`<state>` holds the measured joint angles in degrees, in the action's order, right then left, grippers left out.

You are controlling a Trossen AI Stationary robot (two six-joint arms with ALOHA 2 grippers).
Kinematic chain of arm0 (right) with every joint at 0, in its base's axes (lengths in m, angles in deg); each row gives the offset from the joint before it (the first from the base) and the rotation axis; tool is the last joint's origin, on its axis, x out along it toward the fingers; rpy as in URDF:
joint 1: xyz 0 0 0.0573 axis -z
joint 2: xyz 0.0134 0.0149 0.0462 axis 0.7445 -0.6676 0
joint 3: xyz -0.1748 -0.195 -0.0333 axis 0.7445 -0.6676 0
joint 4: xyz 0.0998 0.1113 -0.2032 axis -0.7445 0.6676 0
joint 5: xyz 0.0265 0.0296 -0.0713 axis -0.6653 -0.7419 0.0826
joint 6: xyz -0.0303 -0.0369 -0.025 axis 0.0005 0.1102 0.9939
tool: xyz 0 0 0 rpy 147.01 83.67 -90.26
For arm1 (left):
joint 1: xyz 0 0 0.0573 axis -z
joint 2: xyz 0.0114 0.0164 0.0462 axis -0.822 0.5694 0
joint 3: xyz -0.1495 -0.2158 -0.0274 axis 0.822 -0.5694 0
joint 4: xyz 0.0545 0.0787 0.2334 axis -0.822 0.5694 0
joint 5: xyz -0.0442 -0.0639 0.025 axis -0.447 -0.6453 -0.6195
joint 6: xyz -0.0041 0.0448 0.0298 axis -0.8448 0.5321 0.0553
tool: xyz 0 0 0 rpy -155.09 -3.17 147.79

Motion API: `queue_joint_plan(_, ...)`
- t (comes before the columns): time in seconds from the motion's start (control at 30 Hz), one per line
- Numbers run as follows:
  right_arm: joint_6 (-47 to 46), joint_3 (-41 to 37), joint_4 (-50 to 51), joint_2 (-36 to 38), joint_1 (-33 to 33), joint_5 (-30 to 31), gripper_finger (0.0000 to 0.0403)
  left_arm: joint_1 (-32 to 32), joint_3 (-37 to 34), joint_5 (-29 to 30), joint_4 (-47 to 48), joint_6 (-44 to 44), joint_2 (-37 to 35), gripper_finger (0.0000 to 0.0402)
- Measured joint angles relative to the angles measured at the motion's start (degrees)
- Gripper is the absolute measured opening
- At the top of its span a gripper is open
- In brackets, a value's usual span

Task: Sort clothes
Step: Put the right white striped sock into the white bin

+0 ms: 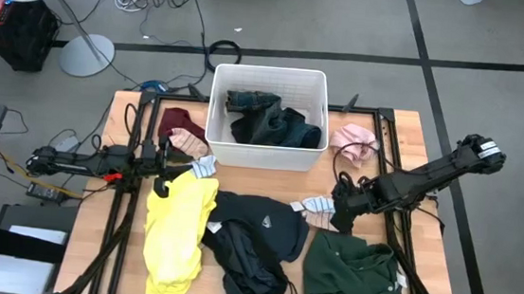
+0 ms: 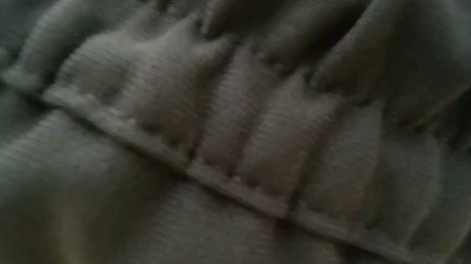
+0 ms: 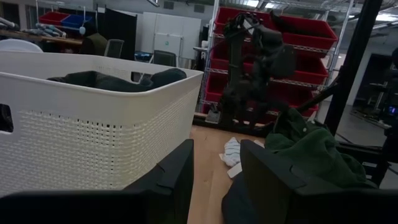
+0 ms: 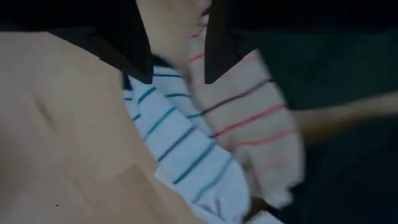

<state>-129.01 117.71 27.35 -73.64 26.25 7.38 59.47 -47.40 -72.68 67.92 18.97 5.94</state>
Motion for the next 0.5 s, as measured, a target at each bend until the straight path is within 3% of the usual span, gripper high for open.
queue_joint_plan(0.2, 8.95, -7.61, -9.92, -0.01, 0.18, 2.18, 0.0169, 0.01, 0.00, 0.00, 0.01, 0.00, 0.00, 0.0137)
queue_joint_plan(0.5, 19.15, -16.78, -25.12, -0.03, 3.15, 4.88, 0.0163, -0.01, 0.00, 0.00, -0.01, 0.00, 0.00, 0.0137)
